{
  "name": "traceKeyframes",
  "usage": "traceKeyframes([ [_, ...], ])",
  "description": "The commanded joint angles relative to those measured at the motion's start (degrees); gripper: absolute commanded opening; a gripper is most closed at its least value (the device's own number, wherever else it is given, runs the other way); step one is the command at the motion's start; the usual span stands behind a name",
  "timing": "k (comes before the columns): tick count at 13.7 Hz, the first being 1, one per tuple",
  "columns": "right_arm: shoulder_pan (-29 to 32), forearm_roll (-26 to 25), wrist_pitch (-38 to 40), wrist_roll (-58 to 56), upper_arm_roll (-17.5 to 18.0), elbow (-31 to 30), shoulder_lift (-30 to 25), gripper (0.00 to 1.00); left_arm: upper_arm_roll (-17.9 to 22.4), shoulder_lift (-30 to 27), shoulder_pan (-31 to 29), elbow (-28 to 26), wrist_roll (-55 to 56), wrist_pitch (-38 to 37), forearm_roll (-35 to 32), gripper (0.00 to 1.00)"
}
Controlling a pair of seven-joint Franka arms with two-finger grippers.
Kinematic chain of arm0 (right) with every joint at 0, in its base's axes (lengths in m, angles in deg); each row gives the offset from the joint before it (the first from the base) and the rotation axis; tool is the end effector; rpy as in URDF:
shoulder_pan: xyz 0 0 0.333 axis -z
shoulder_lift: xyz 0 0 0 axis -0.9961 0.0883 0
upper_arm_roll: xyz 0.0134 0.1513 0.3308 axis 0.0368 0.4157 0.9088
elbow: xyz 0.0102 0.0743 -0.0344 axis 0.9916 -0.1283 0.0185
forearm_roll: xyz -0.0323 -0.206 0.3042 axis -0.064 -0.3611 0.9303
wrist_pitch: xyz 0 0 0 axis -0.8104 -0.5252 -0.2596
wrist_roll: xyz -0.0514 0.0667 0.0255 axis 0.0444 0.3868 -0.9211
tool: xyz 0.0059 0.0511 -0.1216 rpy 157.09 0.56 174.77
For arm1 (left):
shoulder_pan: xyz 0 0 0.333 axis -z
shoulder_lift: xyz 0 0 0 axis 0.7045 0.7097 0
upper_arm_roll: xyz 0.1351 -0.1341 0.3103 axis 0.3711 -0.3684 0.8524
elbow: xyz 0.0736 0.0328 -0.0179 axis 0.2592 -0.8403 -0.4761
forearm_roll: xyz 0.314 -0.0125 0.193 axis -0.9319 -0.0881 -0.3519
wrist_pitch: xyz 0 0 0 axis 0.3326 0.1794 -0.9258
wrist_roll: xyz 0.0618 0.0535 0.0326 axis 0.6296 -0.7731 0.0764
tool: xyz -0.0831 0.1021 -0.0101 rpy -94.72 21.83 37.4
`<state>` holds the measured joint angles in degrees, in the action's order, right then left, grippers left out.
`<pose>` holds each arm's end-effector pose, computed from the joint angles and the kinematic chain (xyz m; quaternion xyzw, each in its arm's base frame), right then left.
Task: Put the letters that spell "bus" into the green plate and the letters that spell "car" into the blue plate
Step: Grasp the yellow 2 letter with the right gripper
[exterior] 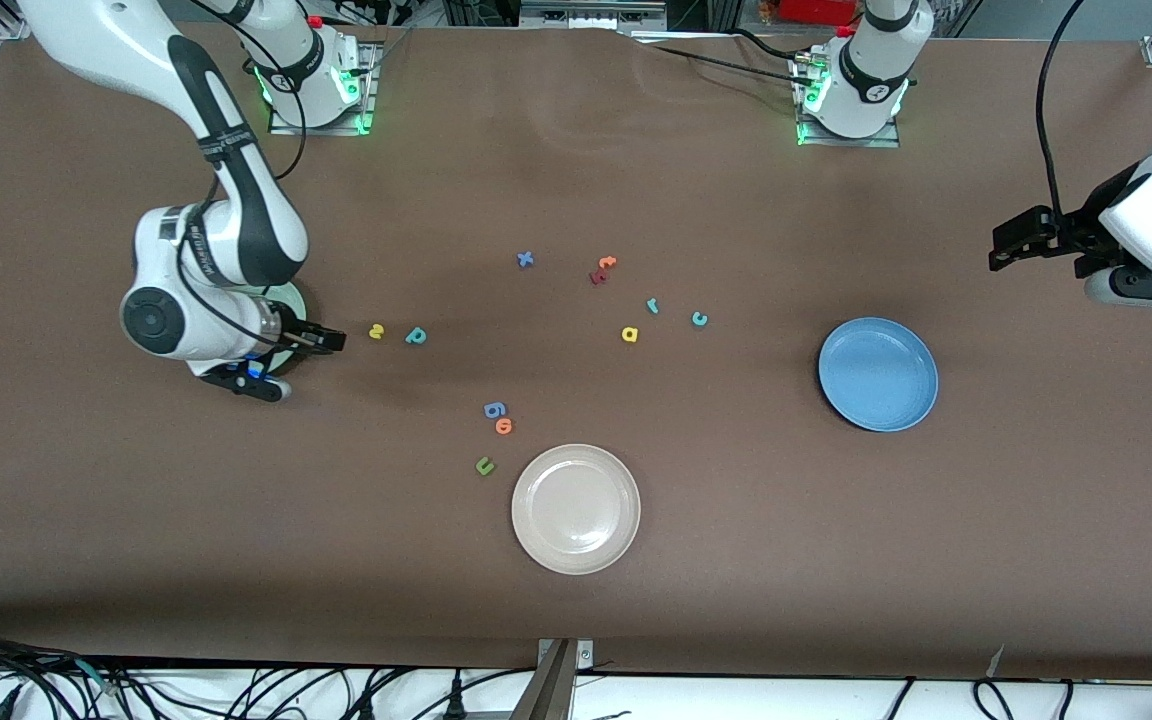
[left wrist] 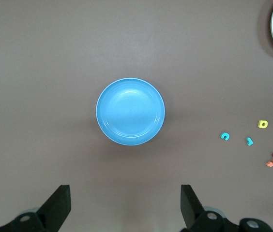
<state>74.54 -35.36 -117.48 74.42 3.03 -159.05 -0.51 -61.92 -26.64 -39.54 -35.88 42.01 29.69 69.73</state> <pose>0.5616 0.1165 0.2722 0.9745 -0.1562 -0.1608 0.0009 0.5490 -0.0215 0.6119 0.9980 -0.0287 -0.0549 0.0133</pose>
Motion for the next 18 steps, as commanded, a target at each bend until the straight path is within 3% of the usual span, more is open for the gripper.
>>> traceKeyframes([
  [1, 0.12, 0.74, -6.51, 5.67, 3.36, -4.4, -0.07, 0.99, 0.06, -0.24, 0.29, 0.16, -1.4, -0.76, -1.12, 1.0],
  [7, -2.34, 0.74, -18.12, 7.44, 4.08, -10.65, 0.9, 0.99, 0.06, -0.24, 0.38, 0.16, -1.49, -0.76, -1.12, 1.0],
  [9, -2.34, 0.65, -18.58, 7.44, 4.08, -10.92, 0.9, 0.96, 0.06, -0.15, 0.55, 0.16, -1.49, -0.76, -1.12, 1.0],
  [12, -2.78, 0.57, -19.28, 7.44, 4.08, -11.09, 1.33, 0.85, -0.2, 0.29, 0.64, 0.34, -1.31, -0.67, -1.12, 1.0],
  [15, -2.78, 0.57, -19.81, 7.44, 4.08, -11.18, 1.42, 0.55, -0.91, 1.61, 0.55, 0.51, -0.7, -0.15, -1.64, 1.0],
  [18, -2.78, 0.48, -19.81, 7.36, 4.08, -11.18, 1.68, 0.42, -0.82, 3.7, 0.12, 0.69, -0.7, 0.64, -0.77, 1.0],
])
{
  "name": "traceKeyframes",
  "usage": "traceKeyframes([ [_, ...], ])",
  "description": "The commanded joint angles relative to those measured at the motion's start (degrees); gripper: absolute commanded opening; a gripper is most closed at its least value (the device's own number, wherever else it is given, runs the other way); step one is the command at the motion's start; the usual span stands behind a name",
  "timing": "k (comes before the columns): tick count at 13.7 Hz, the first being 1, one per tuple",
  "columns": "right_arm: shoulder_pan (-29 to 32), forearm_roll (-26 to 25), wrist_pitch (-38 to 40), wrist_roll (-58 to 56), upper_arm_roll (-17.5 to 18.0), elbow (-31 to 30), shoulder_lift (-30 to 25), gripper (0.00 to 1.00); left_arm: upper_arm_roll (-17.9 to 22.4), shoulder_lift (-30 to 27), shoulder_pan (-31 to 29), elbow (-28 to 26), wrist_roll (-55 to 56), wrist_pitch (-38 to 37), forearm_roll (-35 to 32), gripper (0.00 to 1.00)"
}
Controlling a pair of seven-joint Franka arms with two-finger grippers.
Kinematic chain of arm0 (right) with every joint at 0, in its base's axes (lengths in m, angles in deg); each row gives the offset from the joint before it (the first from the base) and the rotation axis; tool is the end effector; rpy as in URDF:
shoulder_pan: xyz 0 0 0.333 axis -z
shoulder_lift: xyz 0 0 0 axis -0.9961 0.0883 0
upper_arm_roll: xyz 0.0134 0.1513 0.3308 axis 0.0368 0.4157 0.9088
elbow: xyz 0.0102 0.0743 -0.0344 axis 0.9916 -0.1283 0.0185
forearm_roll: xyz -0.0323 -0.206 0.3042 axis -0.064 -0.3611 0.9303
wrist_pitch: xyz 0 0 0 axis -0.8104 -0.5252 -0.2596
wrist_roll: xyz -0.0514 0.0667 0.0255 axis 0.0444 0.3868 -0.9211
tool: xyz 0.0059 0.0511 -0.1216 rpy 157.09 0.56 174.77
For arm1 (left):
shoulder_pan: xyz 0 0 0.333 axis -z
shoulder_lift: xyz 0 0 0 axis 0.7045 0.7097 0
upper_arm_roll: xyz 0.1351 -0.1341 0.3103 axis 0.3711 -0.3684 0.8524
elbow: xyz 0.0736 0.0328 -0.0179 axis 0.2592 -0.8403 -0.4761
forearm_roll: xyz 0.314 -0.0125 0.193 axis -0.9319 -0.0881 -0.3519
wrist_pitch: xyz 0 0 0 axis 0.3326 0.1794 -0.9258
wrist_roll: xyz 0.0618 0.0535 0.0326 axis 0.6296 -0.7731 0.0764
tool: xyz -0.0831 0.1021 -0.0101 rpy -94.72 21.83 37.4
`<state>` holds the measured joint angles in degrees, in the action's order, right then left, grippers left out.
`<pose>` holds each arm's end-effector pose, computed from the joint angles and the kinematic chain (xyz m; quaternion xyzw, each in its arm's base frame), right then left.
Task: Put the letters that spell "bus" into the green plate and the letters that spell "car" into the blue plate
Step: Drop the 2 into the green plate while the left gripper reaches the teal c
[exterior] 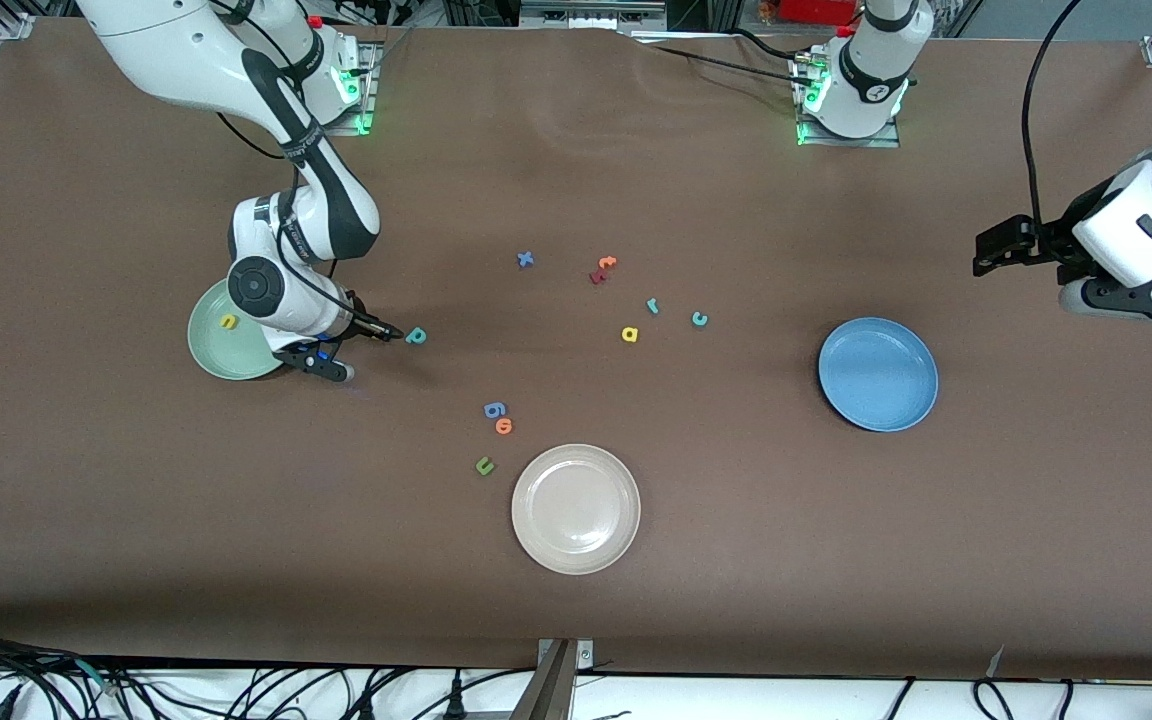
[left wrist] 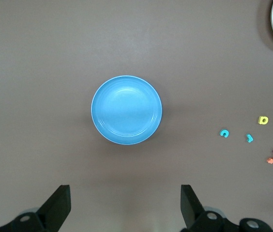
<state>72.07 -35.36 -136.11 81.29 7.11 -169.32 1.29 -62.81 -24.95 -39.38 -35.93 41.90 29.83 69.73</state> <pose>0.5238 0.1672 0.2123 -0.9788 0.1729 0.1099 0.0081 0.5568 -0.0319 0.5954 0.9968 -0.0385 -0.0690 0.0127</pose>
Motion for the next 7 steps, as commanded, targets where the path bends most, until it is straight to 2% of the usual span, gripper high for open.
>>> traceKeyframes([
  [1, -0.32, 0.48, -1.26, 0.49, 0.0, -0.91, -0.03, 0.34, 0.16, 2.56, -0.22, 0.74, -0.59, 0.59, 0.19, 1.0],
  [4, -0.32, 0.56, -1.17, 0.49, 0.0, -0.91, -0.11, 0.12, 0.16, 3.7, -0.57, 0.74, -1.03, 0.59, 0.64, 1.0],
  [5, -0.32, 0.56, -0.91, 0.49, 0.0, -0.91, -0.55, 0.08, -0.02, 4.66, 0.13, 0.47, -0.33, 0.68, 1.33, 1.0],
  [7, -0.32, 0.56, 0.31, 0.14, -0.27, -0.74, -2.21, 0.08, -1.16, 5.2, 1.27, -1.62, 1.95, 3.04, 4.05, 1.0],
])
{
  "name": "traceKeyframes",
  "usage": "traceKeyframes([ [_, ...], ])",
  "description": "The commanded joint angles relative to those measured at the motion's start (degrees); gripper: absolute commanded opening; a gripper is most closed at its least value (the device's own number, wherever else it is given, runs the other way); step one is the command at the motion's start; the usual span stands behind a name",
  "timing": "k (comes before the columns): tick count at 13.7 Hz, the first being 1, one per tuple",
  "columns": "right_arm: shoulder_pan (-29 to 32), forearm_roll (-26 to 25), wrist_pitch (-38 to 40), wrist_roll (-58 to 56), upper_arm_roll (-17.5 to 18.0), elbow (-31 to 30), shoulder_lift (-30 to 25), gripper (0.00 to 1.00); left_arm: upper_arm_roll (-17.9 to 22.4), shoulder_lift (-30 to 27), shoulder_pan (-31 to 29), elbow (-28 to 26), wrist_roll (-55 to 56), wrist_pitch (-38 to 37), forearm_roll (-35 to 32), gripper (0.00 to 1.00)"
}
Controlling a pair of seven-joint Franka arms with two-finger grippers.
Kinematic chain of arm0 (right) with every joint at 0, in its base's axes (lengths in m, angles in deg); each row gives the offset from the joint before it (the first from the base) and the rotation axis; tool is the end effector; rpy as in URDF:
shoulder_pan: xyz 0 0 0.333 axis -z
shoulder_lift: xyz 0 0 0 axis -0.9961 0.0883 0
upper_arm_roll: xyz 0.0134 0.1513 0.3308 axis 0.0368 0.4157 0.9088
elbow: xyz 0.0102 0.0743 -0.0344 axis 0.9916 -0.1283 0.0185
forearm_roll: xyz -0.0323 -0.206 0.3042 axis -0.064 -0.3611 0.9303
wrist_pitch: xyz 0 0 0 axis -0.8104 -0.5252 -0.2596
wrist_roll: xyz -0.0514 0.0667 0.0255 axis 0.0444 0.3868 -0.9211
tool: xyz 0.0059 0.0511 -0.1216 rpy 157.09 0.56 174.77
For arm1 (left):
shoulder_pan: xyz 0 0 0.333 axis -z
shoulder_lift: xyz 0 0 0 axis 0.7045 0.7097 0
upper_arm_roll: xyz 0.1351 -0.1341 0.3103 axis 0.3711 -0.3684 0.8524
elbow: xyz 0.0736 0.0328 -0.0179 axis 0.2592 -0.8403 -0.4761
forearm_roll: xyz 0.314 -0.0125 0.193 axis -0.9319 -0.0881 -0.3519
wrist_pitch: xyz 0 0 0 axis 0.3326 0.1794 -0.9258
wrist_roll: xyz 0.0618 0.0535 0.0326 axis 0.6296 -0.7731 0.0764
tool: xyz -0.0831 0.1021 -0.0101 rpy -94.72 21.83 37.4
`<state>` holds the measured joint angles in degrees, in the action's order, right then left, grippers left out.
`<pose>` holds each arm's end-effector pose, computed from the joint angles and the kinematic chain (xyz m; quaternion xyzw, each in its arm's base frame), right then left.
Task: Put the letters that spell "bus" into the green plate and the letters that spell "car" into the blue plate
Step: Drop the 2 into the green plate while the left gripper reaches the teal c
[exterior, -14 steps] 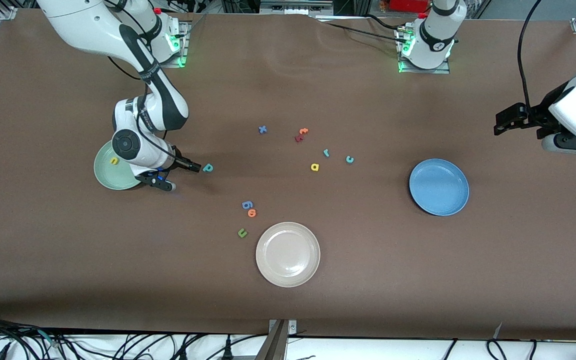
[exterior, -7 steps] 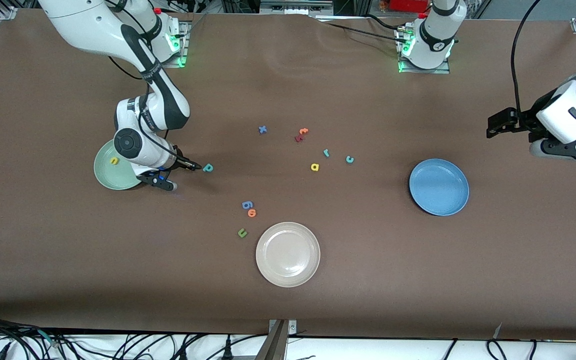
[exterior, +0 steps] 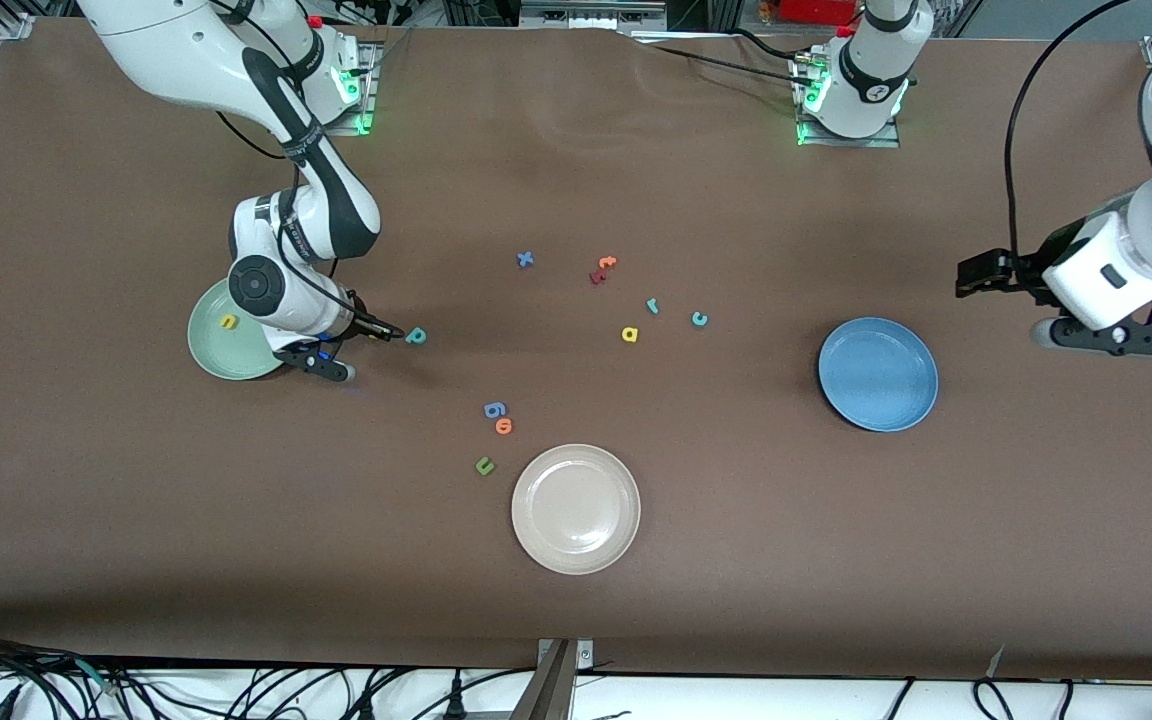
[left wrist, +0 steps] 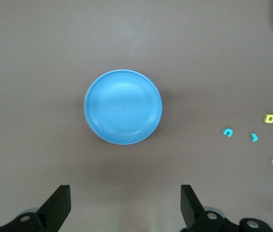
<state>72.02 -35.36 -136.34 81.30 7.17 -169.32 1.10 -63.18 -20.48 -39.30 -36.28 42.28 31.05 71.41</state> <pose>0.5245 0.1684 0.2144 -0.9792 0.1721 0.1066 0.0095 0.5774 -0.0418 0.5499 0.9939 -0.0372 -0.1005 0.0251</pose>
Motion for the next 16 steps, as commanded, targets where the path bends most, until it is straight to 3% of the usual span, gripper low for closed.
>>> traceKeyframes([
  [1, -0.26, 0.48, 2.81, -0.05, -0.68, -0.22, -3.26, 0.08, -1.84, 0.9, 1.45, -2.34, 2.63, 2.88, 3.43, 1.0],
  [4, -0.26, -0.4, 10.37, -2.32, -3.84, 1.02, -7.48, 0.08, -8.33, 0.46, 2.16, -10.14, 10.43, 11.9, 2.91, 1.0],
  [7, -0.18, -0.49, 17.32, -10.3, -10.24, 1.46, -9.94, 0.08, -15.28, -1.2, 2.07, -21.03, 17.92, 23.67, 0.02, 1.0],
  [11, 0.35, -0.41, 17.43, -25.51, -19.21, 1.11, -7.5, 0.1, -21.0, -1.74, 2.16, -34.75, 26.6, 40.72, -1.48, 1.0],
  [14, 2.1, -0.14, 14.36, -30.36, -20.02, 0.93, -3.28, 0.11, -23.81, -1.38, 2.24, -43.36, 33.12, 53.64, -3.76, 1.0],
  [16, 3.07, 0.56, 13.21, -32.56, -19.93, 0.84, -1.52, 0.17, -25.57, -0.16, 2.42, -45.85, 38.38, 58.25, -6.22, 1.0],
])
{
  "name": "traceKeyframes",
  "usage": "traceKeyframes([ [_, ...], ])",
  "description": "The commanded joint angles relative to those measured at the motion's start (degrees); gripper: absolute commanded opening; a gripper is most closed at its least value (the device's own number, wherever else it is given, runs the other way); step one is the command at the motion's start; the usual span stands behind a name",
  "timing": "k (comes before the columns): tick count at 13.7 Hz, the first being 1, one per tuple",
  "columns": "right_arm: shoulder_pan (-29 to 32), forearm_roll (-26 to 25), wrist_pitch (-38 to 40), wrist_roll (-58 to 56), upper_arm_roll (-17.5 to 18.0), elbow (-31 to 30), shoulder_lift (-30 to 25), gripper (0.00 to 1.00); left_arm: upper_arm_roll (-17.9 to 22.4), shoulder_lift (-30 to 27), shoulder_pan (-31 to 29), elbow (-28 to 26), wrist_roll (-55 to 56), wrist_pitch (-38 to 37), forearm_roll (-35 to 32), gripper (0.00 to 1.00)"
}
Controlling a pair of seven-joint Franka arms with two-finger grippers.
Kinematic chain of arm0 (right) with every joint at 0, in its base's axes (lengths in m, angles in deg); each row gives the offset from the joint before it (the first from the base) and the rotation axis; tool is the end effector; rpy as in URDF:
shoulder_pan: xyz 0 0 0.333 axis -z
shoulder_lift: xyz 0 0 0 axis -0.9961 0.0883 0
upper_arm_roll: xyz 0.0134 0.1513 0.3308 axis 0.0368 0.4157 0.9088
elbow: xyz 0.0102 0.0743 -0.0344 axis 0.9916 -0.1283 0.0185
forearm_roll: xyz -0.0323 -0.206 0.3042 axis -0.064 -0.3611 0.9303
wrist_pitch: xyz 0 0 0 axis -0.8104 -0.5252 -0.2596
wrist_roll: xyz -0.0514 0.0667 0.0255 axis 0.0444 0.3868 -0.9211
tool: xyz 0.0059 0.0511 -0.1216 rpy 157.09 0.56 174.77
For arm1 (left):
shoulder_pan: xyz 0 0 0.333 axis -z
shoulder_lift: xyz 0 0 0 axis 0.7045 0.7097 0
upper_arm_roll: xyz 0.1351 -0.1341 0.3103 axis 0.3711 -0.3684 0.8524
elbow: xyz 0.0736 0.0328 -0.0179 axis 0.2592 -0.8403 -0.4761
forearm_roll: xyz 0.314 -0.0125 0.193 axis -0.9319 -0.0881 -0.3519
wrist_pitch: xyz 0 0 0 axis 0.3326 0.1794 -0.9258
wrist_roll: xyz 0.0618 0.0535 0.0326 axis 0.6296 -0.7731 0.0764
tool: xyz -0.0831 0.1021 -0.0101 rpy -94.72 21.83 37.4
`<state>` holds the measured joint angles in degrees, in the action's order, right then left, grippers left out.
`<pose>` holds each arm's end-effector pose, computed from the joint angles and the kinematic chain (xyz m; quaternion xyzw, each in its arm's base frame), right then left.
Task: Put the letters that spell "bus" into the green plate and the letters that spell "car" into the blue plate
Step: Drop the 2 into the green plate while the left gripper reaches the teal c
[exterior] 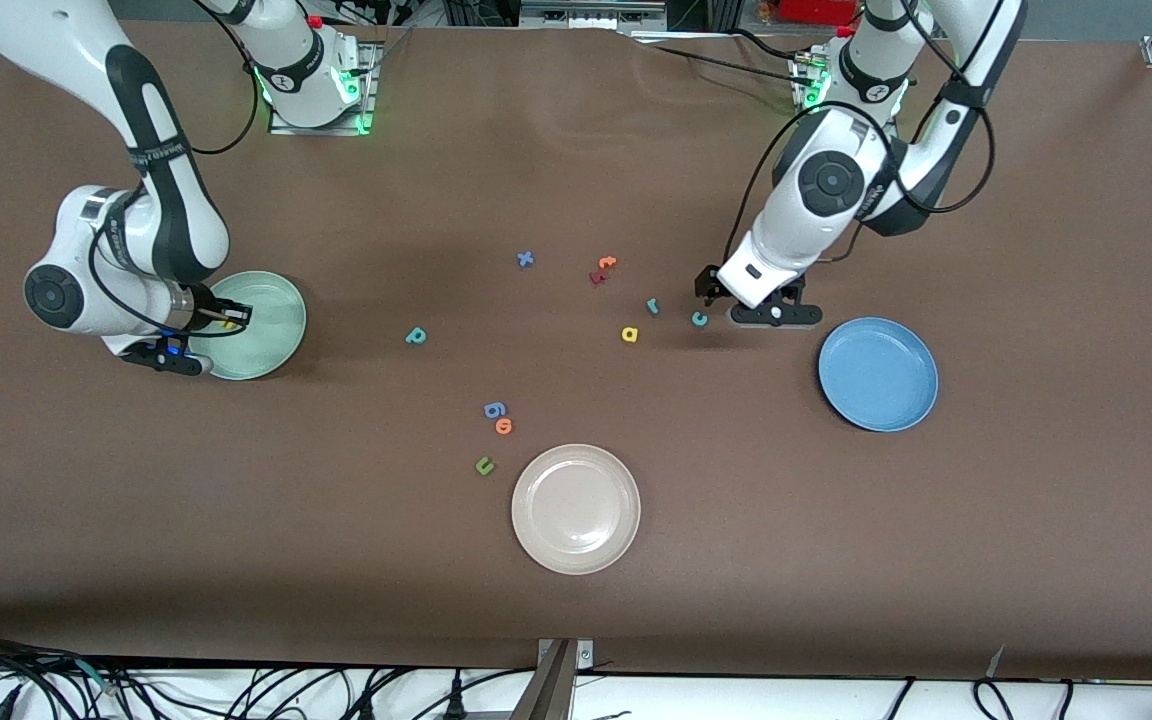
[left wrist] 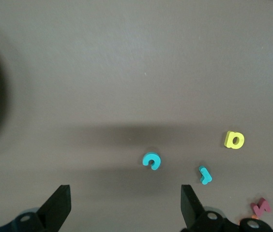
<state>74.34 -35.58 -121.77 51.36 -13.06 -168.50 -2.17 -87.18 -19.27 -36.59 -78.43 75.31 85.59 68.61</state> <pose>0.5244 -0.0377 0.2432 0.9798 -0.0972 -0.1748 0.0060 0.4596 -0.2609 0.3098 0.9988 0.0247 -0.0181 0.0391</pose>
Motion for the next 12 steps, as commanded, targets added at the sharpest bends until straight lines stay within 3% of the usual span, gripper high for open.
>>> traceKeyframes([
  [1, 0.75, 0.87, -1.36, -2.97, 0.3, 0.03, 2.2, 0.2, -1.76, -0.14, 0.5, -3.61, 8.43, 4.25, -6.39, 1.0],
  [2, 0.75, 0.87, -1.36, -2.98, 0.3, 0.03, 2.38, 0.32, -1.76, 1.96, 1.03, -3.61, 12.72, 6.6, -9.9, 1.0],
  [3, 0.75, 0.87, -1.28, -2.98, 0.3, 0.03, 2.3, 0.61, -1.76, 4.24, 1.3, -3.53, 17.2, 9.41, -14.2, 1.0],
  [4, 0.75, 0.87, -1.19, -2.89, 0.3, 0.12, 1.95, 0.96, -1.76, 5.74, 1.3, -3.35, 22.29, 10.48, -19.29, 1.0],
  [7, 0.49, 0.95, 1.35, -2.1, 0.83, 0.9, -1.03, 0.99, -1.76, 10.14, 1.04, -1.78, 34.79, 12.06, -33.71, 0.98],
  [10, -0.04, 0.95, 9.59, 4.56, 3.54, 7.04, -1.84, 0.99, -1.76, 12.88, 1.3, 0.34, 38.51, 12.07, -35.95, 0.93],
  [12, -0.04, 0.95, 10.85, 10.96, 7.05, 9.34, -1.84, 0.99, -1.76, 13.05, 1.39, 0.43, 39.21, 12.07, -35.69, 0.89],
])
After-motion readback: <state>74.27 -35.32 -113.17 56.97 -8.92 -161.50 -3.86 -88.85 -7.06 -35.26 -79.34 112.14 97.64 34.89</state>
